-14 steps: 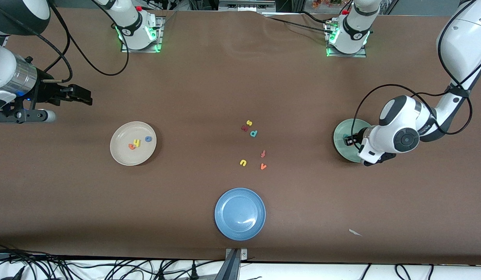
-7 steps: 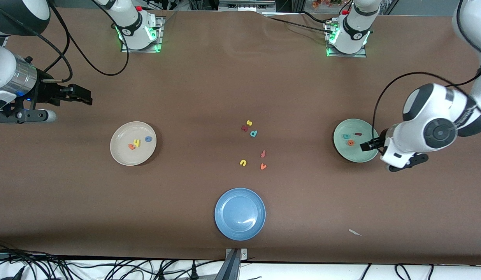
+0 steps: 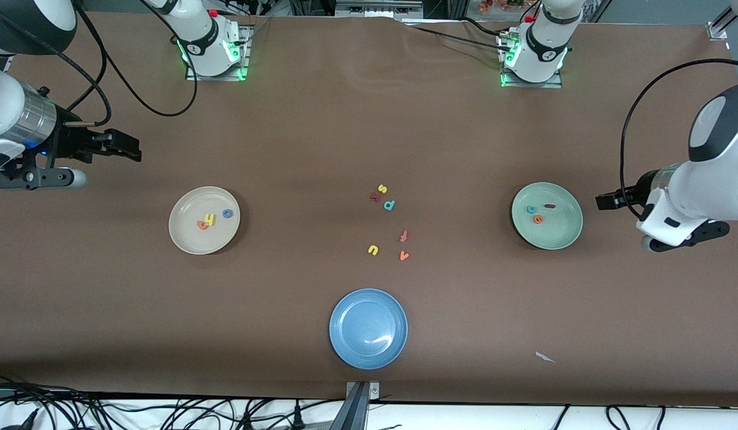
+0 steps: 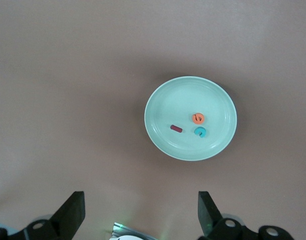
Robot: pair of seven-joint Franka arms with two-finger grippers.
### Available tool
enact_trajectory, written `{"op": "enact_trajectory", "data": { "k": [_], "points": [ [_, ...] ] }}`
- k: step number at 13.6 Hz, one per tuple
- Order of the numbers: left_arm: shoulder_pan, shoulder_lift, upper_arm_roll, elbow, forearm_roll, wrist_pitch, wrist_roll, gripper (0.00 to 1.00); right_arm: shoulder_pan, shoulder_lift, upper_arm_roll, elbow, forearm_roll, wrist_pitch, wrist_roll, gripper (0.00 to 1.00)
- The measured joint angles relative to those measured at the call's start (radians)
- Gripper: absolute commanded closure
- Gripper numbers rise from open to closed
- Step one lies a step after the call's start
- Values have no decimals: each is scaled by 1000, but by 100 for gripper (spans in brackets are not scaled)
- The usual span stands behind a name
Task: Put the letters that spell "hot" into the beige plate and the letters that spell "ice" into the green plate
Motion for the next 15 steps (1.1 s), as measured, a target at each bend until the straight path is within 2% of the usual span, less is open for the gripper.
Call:
{"op": "enact_trajectory", "data": {
  "k": [2,4,5,6,8,10,12,15],
  "points": [
    [-6,1,7,52,-52,-18,37,1,0,0,0,0,0,0,0,0],
    [-22,-4,59,128,-114,-50,114,1,-1,0,0,0,0,0,0,0],
    [-49,-14,119,163,-149,-61,166,1,-1,0,0,0,0,0,0,0],
    [-96,-36,212,187,-199,-67,223,1,-1,0,0,0,0,0,0,0],
    [-228,-97,441,208,-339,-68,308,1,-1,0,0,0,0,0,0,0],
    [-369,-157,636,210,-431,-57,340,1,-1,0,0,0,0,0,0,0],
    [-479,-211,734,183,-444,-17,345,1,-2,0,0,0,0,0,0,0],
    [-529,-286,761,86,-444,66,345,1,-2,0,0,0,0,1,0,0]
  ]
}}
